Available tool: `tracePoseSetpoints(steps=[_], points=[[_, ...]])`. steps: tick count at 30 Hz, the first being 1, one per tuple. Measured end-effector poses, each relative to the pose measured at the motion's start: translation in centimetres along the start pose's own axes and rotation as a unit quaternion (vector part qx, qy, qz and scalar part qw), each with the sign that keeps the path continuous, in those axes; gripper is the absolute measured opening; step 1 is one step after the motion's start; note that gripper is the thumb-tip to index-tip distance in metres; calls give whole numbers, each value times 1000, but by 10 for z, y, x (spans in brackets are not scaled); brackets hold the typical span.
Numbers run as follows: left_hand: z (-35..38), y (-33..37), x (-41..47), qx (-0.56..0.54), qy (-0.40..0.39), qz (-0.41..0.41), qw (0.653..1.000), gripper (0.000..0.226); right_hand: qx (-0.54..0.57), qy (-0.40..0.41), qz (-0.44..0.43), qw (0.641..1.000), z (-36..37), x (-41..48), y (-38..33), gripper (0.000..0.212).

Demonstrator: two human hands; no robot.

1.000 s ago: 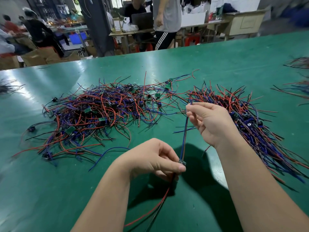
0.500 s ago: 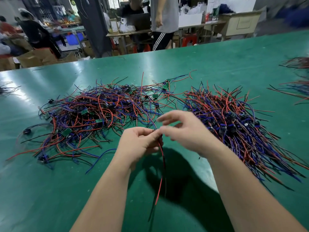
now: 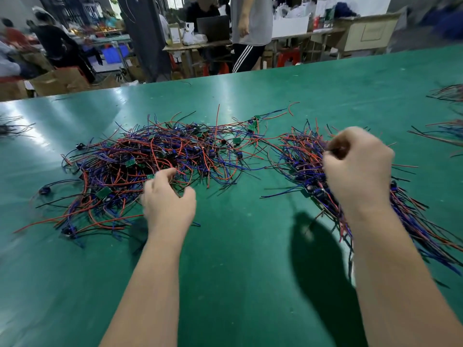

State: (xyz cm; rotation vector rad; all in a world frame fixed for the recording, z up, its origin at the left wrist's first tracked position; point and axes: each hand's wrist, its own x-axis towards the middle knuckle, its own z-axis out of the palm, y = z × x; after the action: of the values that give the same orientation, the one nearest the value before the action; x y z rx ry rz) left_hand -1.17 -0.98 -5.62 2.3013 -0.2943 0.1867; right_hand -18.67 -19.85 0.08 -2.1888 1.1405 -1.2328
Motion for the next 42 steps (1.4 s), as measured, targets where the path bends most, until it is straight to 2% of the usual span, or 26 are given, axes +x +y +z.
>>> tracePoseSetpoints(steps=[2,5,8,11,16,20,25,29,34,37,40,42], points=[[-3,-12,8,86,26,-25,996,55,-57,-21,36,997,-3,5,10,17],[-1,-25,14,159,-41,-57,985,64,-100,-79,52,991,-1,3,10,28],[3,-28,16,194,-72,-53,977,46,-53,-83,0,995,6,-6,-4,25],[2,-26,17,219,-29,-29,975,18,-21,-104,-46,993,16,-18,-16,22],[1,-19,12,131,-10,-5,991,14,25,-152,-106,982,31,-36,-28,16],[-3,-21,11,136,75,4,988,11,46,-174,-130,975,36,-45,-32,12],[2,-26,14,203,-74,-30,976,35,57,-199,-140,968,42,-51,-32,12],[8,-28,17,215,-92,-28,972,47,66,-207,-138,966,42,-53,-33,11],[5,-21,19,122,-37,-54,990,30,83,-216,-122,965,43,-53,-34,12],[-4,-13,17,25,1,-49,998,41,106,-223,-99,964,44,-52,-35,12],[-13,-1,9,-100,54,-4,994,36,143,-244,-50,958,44,-52,-35,13],[-16,12,-1,-179,100,42,978,33,213,-280,16,936,44,-52,-37,17]])
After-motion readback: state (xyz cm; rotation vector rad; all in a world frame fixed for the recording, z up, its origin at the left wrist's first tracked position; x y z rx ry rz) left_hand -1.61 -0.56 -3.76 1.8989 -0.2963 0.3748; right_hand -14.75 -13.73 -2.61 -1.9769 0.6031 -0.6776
